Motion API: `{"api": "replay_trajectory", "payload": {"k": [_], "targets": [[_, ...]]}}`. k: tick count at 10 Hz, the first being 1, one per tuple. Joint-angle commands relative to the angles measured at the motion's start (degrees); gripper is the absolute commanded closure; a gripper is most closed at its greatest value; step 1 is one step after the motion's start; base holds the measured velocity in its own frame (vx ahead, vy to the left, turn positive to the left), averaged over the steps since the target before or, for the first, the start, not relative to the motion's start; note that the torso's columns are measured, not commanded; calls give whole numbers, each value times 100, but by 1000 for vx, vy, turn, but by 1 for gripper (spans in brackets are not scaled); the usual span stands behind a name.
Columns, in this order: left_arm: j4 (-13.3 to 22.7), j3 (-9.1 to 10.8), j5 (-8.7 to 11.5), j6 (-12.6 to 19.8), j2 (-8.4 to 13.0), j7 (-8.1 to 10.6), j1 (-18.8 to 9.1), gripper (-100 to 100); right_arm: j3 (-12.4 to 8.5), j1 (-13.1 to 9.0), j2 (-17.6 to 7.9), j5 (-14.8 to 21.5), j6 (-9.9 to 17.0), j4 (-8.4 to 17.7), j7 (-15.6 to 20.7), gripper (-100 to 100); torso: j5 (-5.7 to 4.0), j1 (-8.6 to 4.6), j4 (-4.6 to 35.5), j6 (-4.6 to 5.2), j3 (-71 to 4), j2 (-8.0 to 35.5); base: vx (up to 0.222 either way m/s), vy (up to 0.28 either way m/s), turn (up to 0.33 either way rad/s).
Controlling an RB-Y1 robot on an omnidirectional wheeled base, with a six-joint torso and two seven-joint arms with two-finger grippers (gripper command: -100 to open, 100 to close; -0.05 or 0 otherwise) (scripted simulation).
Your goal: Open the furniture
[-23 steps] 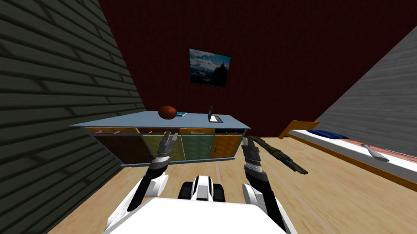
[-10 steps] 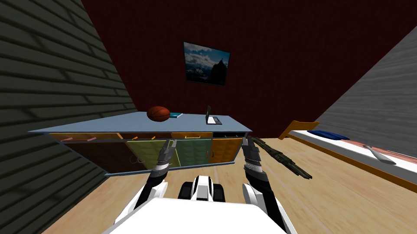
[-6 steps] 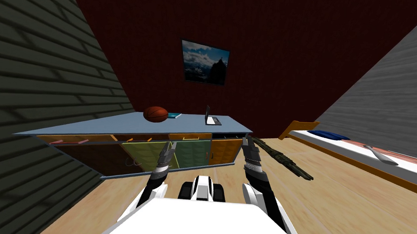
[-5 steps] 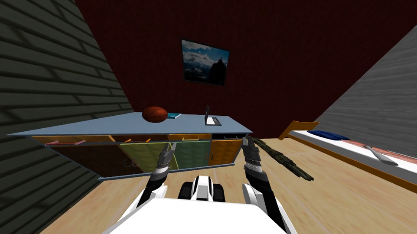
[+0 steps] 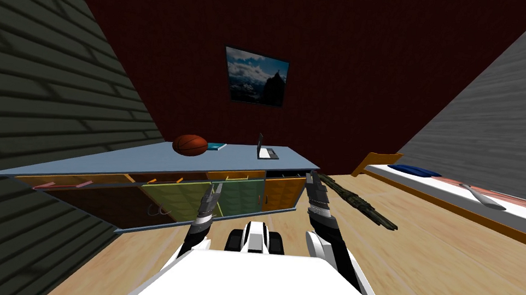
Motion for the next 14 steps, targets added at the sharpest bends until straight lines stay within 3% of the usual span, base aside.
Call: {"api": "replay_trajectory", "payload": {"k": [1, 7, 10, 14], "targets": [[479, 16, 21, -352, -52, 56, -35, -100, 0, 0, 0, 0, 0, 0, 0, 0, -1, -3, -1, 0, -3, -4, 91, -37, -12], [1301, 40, 49, -891, -207, 127, -130, -100, 0, 0, 0, 0, 0, 0, 0, 0, 0, -1, 2, 0, 3, 6, 60, -26, -9], [1615, 49, 60, -1113, -427, 156, -168, -100, 0, 0, 0, 0, 0, 0, 0, 0, 0, 0, 2, 0, 5, 9, 51, -20, -8], [1303, 106, 89, -653, -304, 168, -332, -100, 0, -1, 0, 0, 0, 0, 0, 0, 0, 0, 5, 0, 12, 20, -8, -11, 12]]}}
